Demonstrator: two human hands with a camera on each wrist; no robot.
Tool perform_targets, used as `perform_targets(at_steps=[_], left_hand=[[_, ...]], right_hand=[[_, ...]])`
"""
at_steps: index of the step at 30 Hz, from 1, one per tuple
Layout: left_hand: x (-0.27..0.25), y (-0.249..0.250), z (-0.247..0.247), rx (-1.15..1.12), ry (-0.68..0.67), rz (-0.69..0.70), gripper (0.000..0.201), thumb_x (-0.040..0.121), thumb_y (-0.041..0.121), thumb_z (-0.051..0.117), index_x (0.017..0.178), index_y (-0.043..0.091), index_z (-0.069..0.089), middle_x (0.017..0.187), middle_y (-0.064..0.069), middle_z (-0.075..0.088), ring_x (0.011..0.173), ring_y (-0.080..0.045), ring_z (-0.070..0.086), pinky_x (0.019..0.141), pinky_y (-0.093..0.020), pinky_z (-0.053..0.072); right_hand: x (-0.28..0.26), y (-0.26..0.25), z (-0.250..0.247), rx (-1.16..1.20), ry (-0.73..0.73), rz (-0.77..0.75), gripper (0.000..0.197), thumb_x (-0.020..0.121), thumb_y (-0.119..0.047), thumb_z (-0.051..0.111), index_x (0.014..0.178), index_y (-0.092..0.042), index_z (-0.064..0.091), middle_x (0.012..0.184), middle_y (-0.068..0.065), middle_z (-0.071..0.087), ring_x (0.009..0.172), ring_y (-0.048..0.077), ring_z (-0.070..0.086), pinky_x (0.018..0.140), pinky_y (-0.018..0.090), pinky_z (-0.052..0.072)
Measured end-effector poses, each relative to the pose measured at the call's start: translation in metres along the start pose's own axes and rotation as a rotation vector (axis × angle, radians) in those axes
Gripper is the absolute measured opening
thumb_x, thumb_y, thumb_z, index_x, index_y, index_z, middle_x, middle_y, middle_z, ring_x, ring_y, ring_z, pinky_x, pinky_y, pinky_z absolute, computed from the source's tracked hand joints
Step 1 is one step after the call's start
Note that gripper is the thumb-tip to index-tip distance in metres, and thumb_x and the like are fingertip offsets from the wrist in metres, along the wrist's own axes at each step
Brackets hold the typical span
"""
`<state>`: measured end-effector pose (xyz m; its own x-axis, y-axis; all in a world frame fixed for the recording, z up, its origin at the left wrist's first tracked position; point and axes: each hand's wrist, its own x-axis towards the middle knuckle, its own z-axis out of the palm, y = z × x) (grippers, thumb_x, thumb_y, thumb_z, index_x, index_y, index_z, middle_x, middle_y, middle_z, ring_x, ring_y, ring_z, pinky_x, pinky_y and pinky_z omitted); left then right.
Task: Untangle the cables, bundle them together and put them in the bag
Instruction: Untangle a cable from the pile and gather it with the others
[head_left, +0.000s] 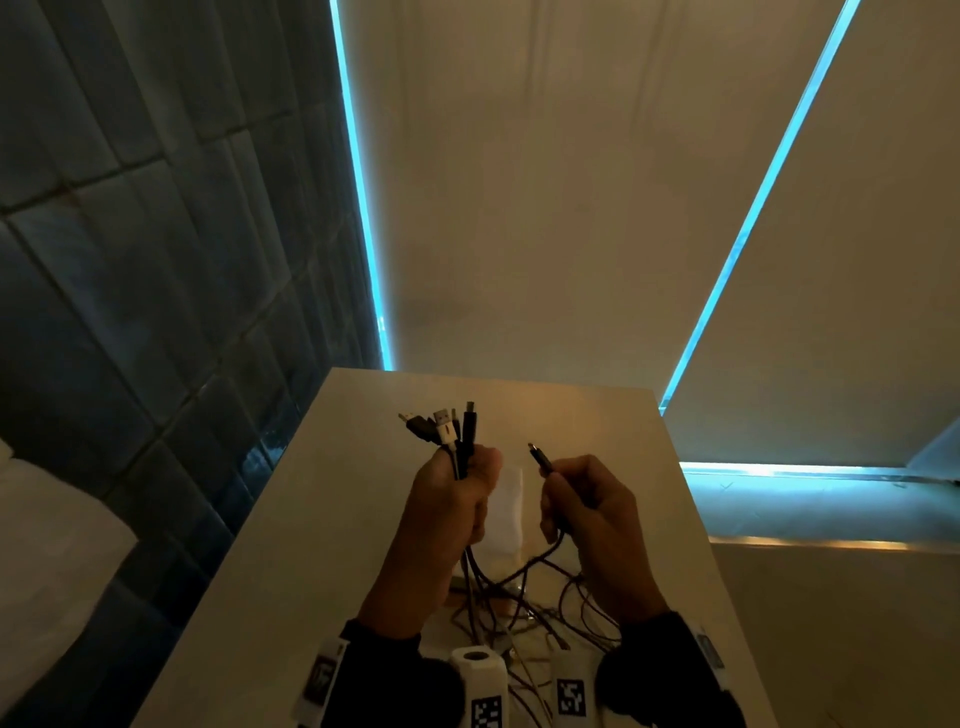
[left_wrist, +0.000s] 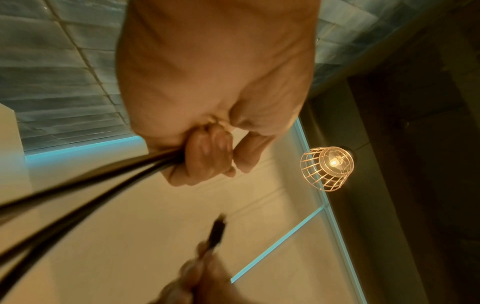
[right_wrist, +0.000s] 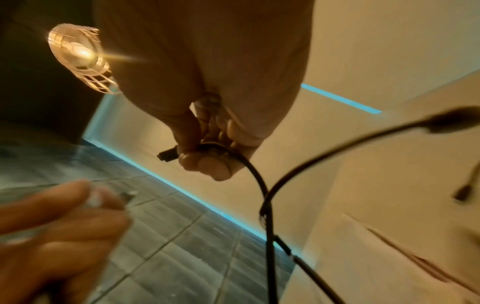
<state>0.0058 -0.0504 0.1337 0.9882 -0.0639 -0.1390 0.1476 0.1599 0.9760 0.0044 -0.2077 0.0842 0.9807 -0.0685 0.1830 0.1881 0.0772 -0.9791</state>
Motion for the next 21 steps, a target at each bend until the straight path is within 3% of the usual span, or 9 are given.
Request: perform_targets(at_steps=[5,10,17,21], left_hand=[[-0.003,-0.007,0.012,0.125,-0.008,0.026,0.016,0.094,0.024,0.056,0.083,0.013,0.056,0.050,0.005,0.039,0.041,-0.008,0.033,0.041,-0.022,0.029],[-0.005,-0.007,0.009,0.104,0.033,0.098,0.012,0.092,0.022,0.058,0.081,0.017,0.059,0.051,0.002,0.037,0.043,-0.011,0.031,0.043,-0.025,0.027],[-0.004,-0.004,0.007,-0.058,0.034,0.105,0.026,0.097,0.019,0.049,0.073,0.011,0.046,0.050,0.004,0.029,0.043,-0.009,0.022,0.042,-0.023,0.023],[-0.002,-0.004,0.005,-0.108,0.025,0.117,0.025,0.097,0.023,0.046,0.076,0.010,0.047,0.052,0.003,0.026,0.044,-0.010,0.020,0.041,-0.023,0.020]], right_hand=[[-0.007,-0.027,0.023,0.006,-0.050,-0.077,0.012,0.095,-0.008,0.051,0.090,0.002,0.057,0.063,0.010,0.059,0.049,0.021,0.043,0.042,0.024,0.037],[-0.008,-0.030,0.022,-0.003,-0.115,-0.030,0.027,0.092,-0.024,0.053,0.089,0.003,0.053,0.059,0.010,0.060,0.044,0.013,0.043,0.041,0.021,0.034],[-0.012,-0.014,0.016,-0.005,-0.230,-0.015,0.033,0.097,-0.026,0.050,0.080,0.000,0.061,0.057,0.007,0.054,0.049,0.019,0.045,0.051,0.026,0.040],[-0.014,-0.011,0.017,-0.044,-0.273,-0.009,0.030,0.093,-0.028,0.051,0.072,-0.010,0.063,0.055,0.002,0.044,0.050,0.013,0.037,0.050,0.023,0.033]])
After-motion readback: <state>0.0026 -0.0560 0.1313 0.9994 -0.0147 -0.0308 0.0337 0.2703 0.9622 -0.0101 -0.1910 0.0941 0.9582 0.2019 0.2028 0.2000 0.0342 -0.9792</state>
